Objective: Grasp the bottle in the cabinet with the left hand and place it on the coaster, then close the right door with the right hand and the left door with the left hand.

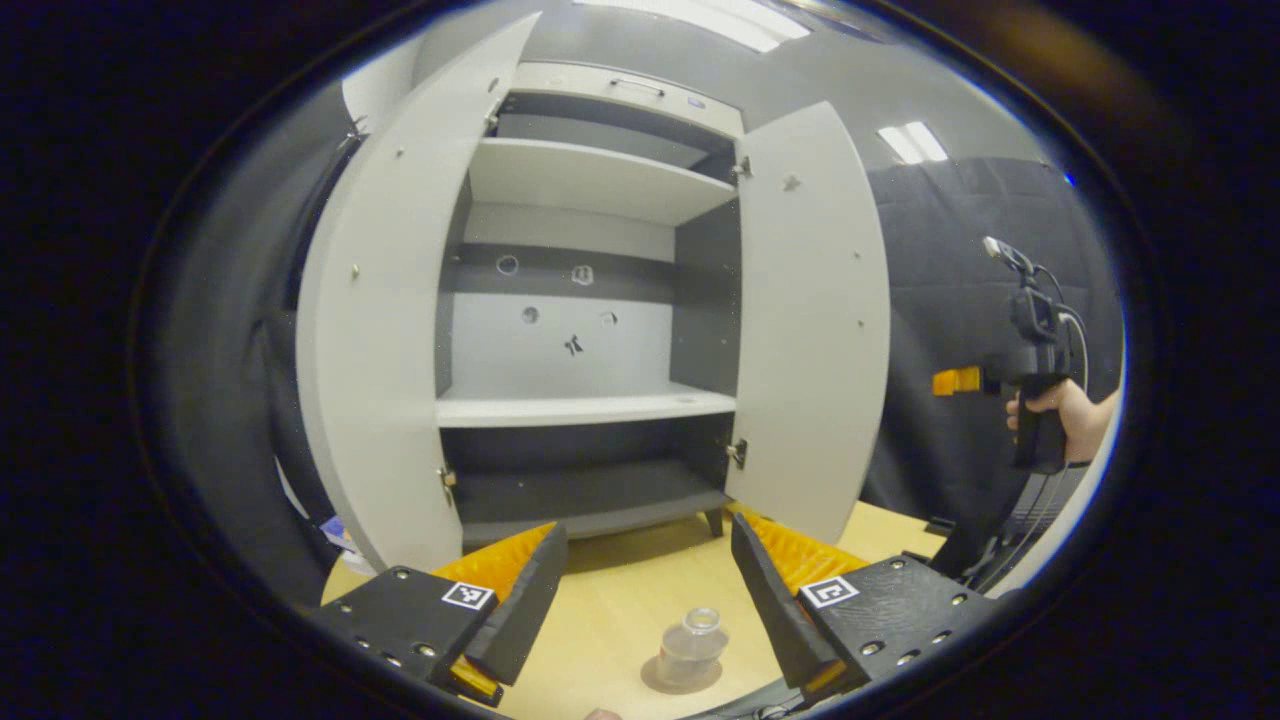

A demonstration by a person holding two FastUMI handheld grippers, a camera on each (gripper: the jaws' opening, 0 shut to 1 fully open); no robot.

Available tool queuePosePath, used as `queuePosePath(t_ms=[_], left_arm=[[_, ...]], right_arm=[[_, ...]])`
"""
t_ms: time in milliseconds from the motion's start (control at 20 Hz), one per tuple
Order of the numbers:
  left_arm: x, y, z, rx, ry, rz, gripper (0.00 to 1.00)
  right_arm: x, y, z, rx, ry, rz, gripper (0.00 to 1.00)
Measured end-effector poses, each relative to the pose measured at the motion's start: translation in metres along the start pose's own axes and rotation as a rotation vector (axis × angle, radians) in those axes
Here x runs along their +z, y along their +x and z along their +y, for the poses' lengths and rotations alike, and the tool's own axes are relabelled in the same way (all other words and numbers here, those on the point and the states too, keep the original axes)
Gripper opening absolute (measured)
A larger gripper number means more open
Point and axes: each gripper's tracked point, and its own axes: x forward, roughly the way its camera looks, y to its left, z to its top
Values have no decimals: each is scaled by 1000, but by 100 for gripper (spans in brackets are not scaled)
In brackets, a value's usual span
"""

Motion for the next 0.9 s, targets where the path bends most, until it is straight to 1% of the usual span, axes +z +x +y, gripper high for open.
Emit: queuePosePath(t_ms=[50,100,150,200,250,350,400,450,500,550,600,700,800,850,900], left_arm=[[17,0,7,42,-1,-27,95],[19,-6,11,77,-17,-51,95],[31,-5,14,102,-38,-66,94],[40,-3,16,122,-53,-79,94],[47,-3,19,148,-56,-84,94],[62,0,26,201,-33,-87,94],[69,2,29,225,-22,-82,94],[73,3,30,246,-13,-73,94],[77,4,32,271,-10,-59,94],[79,5,35,294,-11,-42,94],[77,6,39,327,-4,-16,94],[77,6,43,384,6,22,95],[78,6,38,409,-21,38,95],[80,6,36,420,-28,38,95],[81,5,35,431,-31,35,95]], right_arm=[[5,4,-2,4,0,-11,92],[13,7,-4,5,-5,-28,92],[20,11,-5,5,-13,-46,96],[24,14,-4,13,-19,-58,92],[29,16,0,29,-25,-65,95],[40,19,11,67,-48,-88,95],[49,20,15,85,-69,-107,92],[58,20,20,105,-93,-130,92],[66,23,25,126,-116,-152,92],[74,24,30,149,-129,-165,95],[79,25,36,180,-130,-173,92],[91,22,54,275,-118,-178,93],[102,24,60,334,-105,-177,92],[108,25,64,359,-95,-173,95],[113,27,69,385,-82,-163,92]])
